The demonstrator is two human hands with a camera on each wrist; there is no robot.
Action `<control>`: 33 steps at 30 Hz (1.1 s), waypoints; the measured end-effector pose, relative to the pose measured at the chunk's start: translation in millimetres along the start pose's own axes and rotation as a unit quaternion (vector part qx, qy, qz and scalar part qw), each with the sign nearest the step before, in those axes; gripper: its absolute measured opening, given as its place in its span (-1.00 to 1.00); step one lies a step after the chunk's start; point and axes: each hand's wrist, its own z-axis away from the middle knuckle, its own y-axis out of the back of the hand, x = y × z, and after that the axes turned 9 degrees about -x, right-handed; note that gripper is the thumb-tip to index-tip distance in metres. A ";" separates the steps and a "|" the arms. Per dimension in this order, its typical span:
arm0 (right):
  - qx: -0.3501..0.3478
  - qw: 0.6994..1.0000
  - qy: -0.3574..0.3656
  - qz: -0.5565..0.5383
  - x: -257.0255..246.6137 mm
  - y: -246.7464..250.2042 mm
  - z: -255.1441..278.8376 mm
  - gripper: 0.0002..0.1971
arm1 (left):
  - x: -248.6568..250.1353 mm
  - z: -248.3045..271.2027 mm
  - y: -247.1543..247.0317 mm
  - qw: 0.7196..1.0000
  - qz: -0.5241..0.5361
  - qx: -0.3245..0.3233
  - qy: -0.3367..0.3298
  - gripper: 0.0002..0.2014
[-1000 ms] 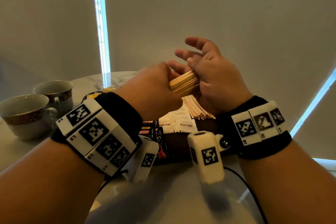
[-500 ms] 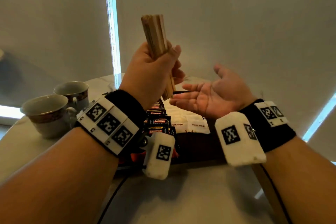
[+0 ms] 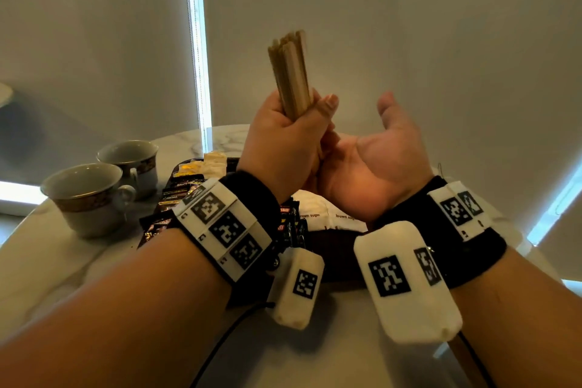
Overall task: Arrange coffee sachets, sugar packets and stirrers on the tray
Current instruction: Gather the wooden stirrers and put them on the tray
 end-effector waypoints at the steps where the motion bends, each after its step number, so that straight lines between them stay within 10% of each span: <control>1: -0.003 1.000 0.010 0.010 0.7 -1.3 1.9 0.08 | -0.7 0.2 -0.9 1.000 -0.009 -0.006 -0.002 -0.89; 26: 0.054 0.988 0.043 0.138 -1.4 1.0 2.6 -0.06 | 1.4 7.1 -12.7 0.988 -0.133 -0.069 -0.040 -0.85; 33: 0.111 0.862 0.223 0.440 -33.4 -7.7 13.8 -0.11 | 11.5 0.5 3.4 0.933 -0.310 -0.180 0.017 -0.82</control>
